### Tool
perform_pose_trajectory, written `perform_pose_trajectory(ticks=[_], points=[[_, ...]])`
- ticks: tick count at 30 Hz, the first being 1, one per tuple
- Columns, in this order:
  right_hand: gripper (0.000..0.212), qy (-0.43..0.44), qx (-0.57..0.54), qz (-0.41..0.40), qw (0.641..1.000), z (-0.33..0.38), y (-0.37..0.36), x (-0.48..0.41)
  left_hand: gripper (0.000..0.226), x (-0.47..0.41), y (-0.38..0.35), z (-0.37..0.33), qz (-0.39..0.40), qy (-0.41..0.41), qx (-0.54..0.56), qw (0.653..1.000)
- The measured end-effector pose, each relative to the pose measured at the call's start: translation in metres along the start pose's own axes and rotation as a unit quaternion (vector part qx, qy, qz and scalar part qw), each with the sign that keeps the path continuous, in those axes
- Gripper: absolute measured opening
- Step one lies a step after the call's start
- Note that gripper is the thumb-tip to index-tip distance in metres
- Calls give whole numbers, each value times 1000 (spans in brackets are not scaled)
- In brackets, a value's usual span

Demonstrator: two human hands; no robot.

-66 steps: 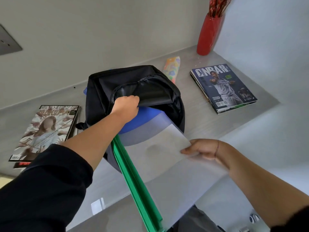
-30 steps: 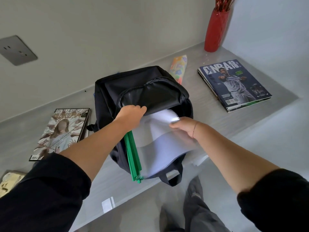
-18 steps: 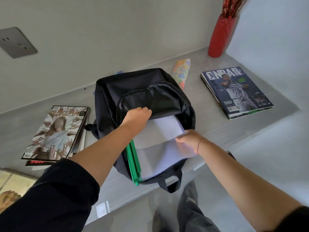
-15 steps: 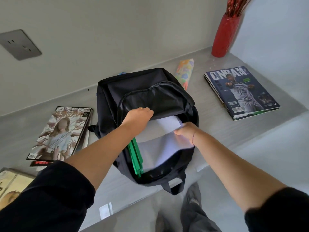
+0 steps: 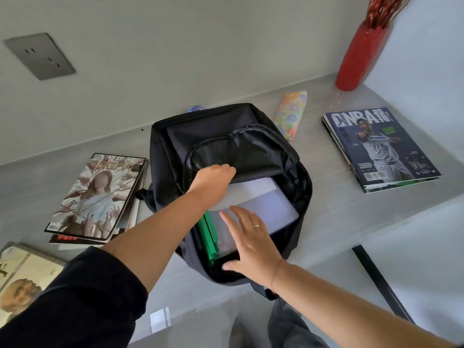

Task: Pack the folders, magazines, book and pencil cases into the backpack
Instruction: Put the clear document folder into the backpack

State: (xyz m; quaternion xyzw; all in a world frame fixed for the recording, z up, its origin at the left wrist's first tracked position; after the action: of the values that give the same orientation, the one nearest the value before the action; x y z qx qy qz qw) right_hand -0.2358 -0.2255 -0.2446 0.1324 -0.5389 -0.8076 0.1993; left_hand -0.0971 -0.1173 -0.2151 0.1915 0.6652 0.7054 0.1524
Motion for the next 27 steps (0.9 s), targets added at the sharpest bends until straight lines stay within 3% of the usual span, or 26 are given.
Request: perform_pose_trajectory(ticks=[2,7,12,15,22,25,27], points=[[113,17,11,44,999,5,-18,-13,26,1,0,-1,0,-1,-5,1000],[116,57,74,41,995,-8,-29,-31,25,2,2,-1,-4,3,-22,1000],[75,134,93,-9,987,-25,-27,-31,26,5,1,-4,14,10,-41,999],[60,115,57,-16,992,-30,-16,-50,24,3,3,-4,16,13,-29,999],[101,16,20,47,999,-25,-11,-73,19,11,0,2,20,28,0,999],[101,13,-5,34,999,-17,-16,-56,31,16,-4,1,27,42,-12,999],[96,26,-11,15,999,-10,-21,-42,47,21,-6,2,20,43,-84,995]])
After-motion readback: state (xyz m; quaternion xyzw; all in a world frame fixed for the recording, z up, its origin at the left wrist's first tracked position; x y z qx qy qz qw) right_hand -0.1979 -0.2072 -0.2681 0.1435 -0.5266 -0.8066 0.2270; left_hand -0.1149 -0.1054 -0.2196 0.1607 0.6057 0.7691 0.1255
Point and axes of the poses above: each hand's wrist, its own x-axis away from the middle knuckle, its own y-axis out of the back of the hand, z = x × y, the point moved 2 cm from there along -x, towards the middle knuckle
